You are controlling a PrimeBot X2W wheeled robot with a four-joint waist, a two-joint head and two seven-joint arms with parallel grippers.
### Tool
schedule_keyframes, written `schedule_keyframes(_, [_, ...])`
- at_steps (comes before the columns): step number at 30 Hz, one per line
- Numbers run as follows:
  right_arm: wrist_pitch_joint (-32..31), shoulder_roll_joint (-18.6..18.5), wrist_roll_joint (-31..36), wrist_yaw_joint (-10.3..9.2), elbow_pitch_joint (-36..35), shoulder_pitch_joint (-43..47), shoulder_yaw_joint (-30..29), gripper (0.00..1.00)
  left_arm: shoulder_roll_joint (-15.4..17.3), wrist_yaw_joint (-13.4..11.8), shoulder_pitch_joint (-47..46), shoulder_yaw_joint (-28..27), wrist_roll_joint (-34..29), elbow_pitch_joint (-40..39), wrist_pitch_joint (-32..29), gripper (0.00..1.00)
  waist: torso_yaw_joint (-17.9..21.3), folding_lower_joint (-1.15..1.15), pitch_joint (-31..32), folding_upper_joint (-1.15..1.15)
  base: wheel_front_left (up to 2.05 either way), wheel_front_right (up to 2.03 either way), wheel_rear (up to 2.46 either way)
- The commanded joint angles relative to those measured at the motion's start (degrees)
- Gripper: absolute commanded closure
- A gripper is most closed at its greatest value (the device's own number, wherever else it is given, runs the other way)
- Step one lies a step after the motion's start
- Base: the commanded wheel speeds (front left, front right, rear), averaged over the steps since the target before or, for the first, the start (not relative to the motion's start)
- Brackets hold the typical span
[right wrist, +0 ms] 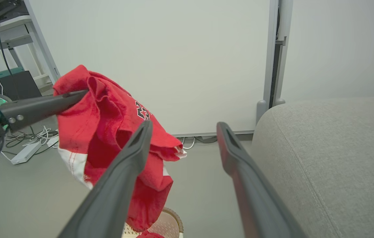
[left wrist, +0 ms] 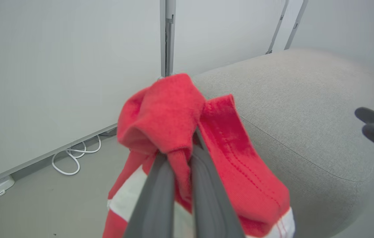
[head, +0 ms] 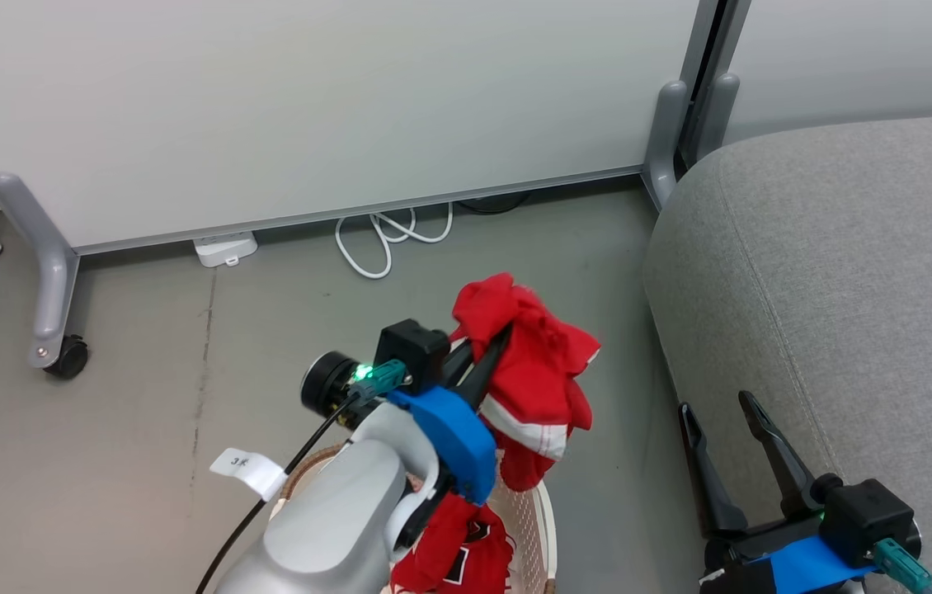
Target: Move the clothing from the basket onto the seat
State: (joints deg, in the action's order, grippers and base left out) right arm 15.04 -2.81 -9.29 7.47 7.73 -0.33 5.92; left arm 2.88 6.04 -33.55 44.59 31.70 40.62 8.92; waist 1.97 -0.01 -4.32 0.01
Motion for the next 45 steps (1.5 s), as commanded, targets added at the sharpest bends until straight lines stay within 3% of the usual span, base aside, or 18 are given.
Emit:
schedule_keyframes(1, [0.2,-0.1,0.2,0.05,0.1,0.7,0.0,0.00,0.0,-0.6,-1.4,0.8,0.9,-1.3,0.1,1.00,-0.1,0.01,0.1,-0.01,0.00,0.00,0.00])
schedule_keyframes(10, [0.1,-0.1,0.5,0.05,0.7,0.0,0.7,0.00,0.0,-3.9,-5.2,6.7,5.7,-6.8,1.1,1.00,-0.2,0.01,0.5,-0.01,0.00,0.00,0.00])
schedule_keyframes(18, [-0.5,-0.1,0.2,0.04,0.3,0.5,1.2,0.00,0.0,-5.5,-7.9,10.9,8.4,-6.7,2.3,1.00,-0.3,0.01,1.3,-0.01,0.00,0.00,0.00])
schedule_keyframes(27, [-1.2,-0.1,0.2,0.05,-0.3,0.8,2.1,0.00,0.0,-6.5,-9.6,14.3,11.8,-5.4,3.7,1.00,-0.3,0.01,1.6,-0.01,0.00,0.00,0.00])
schedule_keyframes(45, [-5.9,-0.1,-2.3,0.04,1.6,-5.0,9.8,0.00,0.0,-7.1,-11.8,17.8,15.4,-3.6,5.3,1.00,-0.2,0.01,0.8,-0.01,0.00,0.00,0.00])
